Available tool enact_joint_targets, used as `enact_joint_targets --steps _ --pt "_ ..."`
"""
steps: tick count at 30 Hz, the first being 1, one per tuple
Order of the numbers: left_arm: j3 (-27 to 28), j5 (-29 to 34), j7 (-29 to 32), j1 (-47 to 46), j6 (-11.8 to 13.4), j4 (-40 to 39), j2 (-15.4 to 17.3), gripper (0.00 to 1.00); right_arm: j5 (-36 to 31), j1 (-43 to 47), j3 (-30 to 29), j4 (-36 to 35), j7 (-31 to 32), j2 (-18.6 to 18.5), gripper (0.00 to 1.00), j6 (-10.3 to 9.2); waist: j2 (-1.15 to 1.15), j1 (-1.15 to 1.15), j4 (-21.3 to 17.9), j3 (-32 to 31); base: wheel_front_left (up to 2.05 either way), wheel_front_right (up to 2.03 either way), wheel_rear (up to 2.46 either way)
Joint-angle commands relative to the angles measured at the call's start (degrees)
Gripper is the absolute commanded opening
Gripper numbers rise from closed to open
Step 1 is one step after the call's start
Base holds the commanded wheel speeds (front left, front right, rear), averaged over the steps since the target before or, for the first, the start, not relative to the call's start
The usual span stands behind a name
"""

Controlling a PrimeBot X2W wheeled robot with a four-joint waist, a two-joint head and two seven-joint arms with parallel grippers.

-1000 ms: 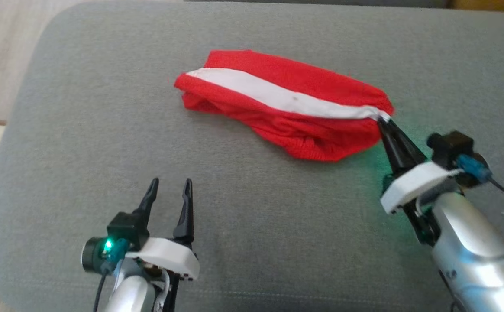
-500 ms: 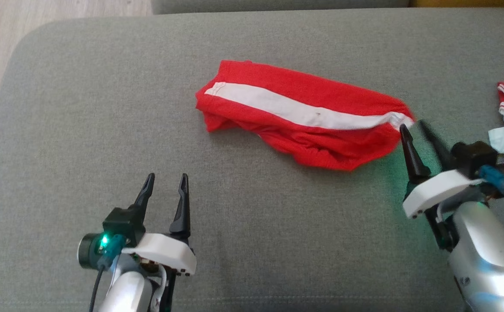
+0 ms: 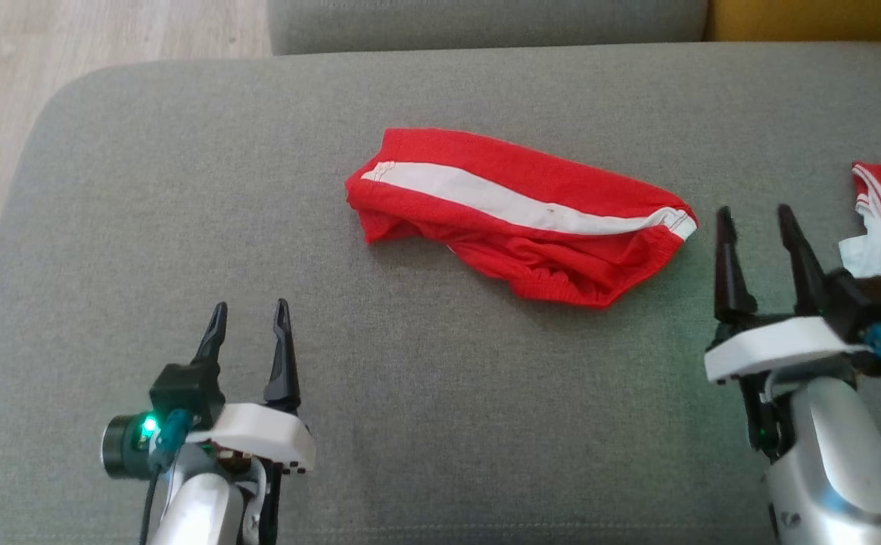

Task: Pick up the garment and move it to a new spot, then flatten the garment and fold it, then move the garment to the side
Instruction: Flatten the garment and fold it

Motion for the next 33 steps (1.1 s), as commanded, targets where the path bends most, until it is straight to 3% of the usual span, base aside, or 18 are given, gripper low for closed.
enact_joint_targets --steps 1,18,33 --pt "2.6 0.7 -0.3 -0.7 0.5 -1.7 0.1 1.0 -0.5 0.0 0.1 -2.3 -0.4 0.7 1.0 -0.05 0.0 0.0 0.0 -0.6 0.0 0.0 0.0" --pt "5.7 3.0 -0.3 1.5 1.0 0.2 0.1 1.0 3.9 5.9 1.4 0.1 -0.4 1.0 1.0 -0.05 0.0 0.0 -1.6 -2.3 0.0 0.0 0.0" --pt "3.8 3.0 -0.3 -2.1 0.1 -0.6 0.1 1.0 10.5 -1.0 3.1 4.1 -0.4 1.0 1.0 -0.05 0.0 0.0 0.3 3.8 0.0 0.0 0.0"
